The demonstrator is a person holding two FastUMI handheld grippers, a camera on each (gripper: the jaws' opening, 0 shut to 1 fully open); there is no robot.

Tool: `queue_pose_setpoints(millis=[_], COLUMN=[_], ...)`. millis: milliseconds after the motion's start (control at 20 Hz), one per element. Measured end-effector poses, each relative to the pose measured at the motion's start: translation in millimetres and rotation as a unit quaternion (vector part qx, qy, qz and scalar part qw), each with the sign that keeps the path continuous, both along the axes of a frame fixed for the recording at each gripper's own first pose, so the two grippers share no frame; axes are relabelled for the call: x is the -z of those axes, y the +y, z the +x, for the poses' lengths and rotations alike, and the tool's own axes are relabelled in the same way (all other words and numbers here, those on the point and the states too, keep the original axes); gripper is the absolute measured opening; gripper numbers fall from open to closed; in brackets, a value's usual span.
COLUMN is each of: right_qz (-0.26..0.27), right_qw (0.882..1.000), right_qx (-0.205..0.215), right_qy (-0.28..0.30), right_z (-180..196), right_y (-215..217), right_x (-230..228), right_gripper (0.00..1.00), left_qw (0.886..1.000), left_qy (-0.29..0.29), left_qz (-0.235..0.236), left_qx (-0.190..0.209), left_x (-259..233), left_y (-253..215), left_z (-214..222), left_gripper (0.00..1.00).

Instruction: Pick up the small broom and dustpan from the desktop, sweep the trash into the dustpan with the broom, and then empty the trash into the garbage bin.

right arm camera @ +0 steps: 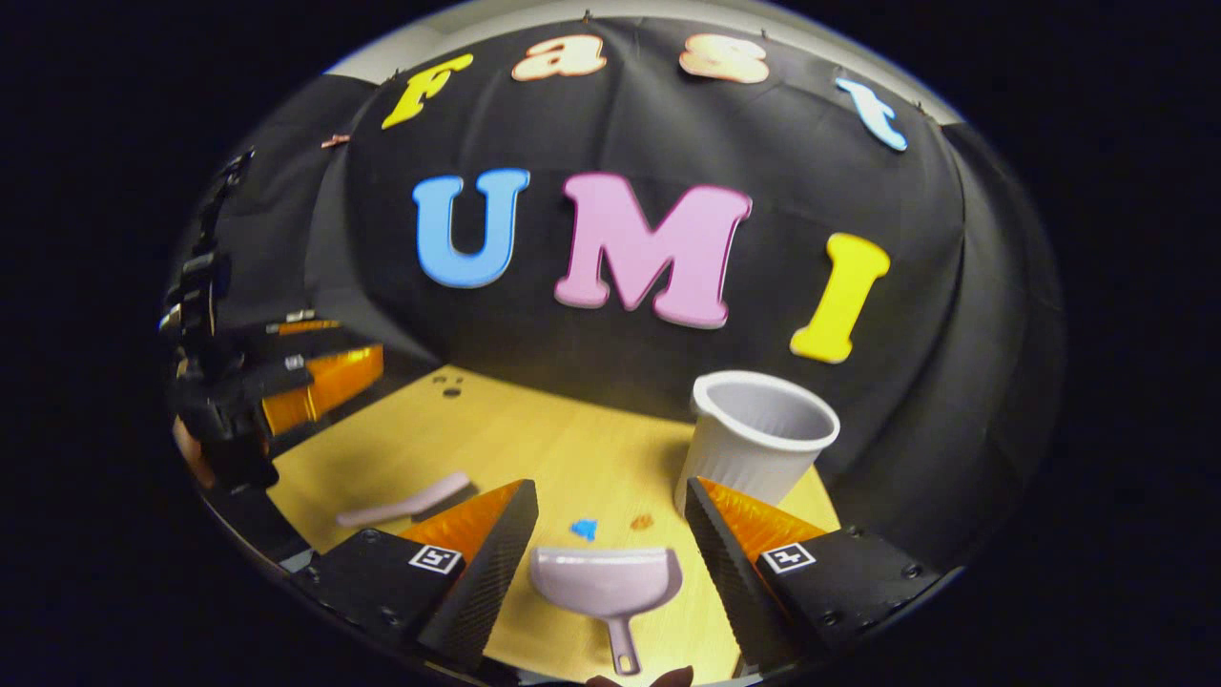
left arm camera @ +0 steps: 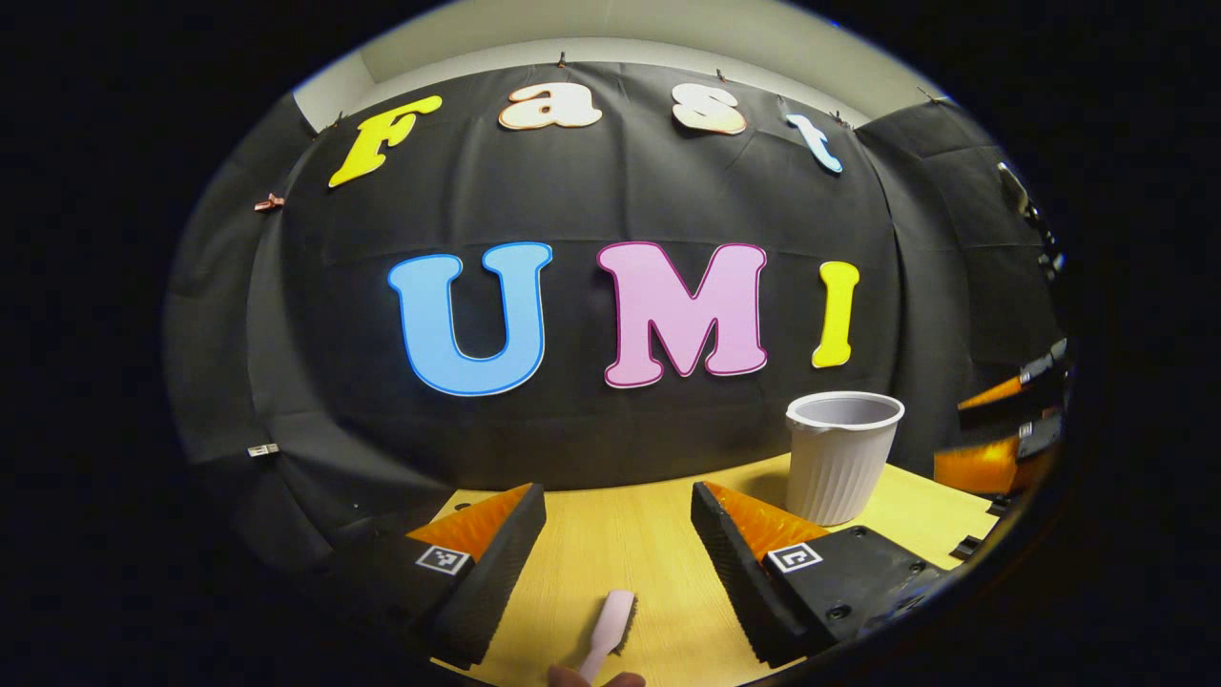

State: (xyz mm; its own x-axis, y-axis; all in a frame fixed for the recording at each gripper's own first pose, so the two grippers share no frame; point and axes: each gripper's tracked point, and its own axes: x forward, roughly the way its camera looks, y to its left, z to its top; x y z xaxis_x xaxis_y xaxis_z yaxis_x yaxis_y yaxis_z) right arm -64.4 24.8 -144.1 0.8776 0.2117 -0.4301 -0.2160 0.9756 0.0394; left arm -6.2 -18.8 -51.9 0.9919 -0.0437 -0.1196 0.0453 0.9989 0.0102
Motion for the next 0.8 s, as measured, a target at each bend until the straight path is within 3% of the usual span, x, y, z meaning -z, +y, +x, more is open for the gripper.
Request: queue_pose_setpoints(millis=[150, 350, 550, 800], right_qz=[-0.009, -0.017, -0.038, -0.036], right_qw=[0.993, 0.972, 0.95, 0.93], right_qx=[-0.016, -0.014, -0.024, -0.025], right_qy=[0.117, 0.234, 0.31, 0.364], right_z=[-30, -57, -59, -52], right_y=[-9, -21, -23, -9], right_x=[77, 157, 224, 282], right_gripper=[0.96, 0.94, 0.92, 0.91], left_qw=[1.0, 1.0, 0.999, 0.999], left_qy=[0.008, 0.005, 0.007, 0.011], left_qz=[0.003, 0.014, 0.023, 0.036], left_qx=[-0.007, -0.014, -0.023, -0.033], left_x=[6, 7, 8, 12], left_y=[4, 6, 8, 11], left_z=[2, 0, -3, -9], left_gripper=[0.98, 0.97, 0.97, 0.97])
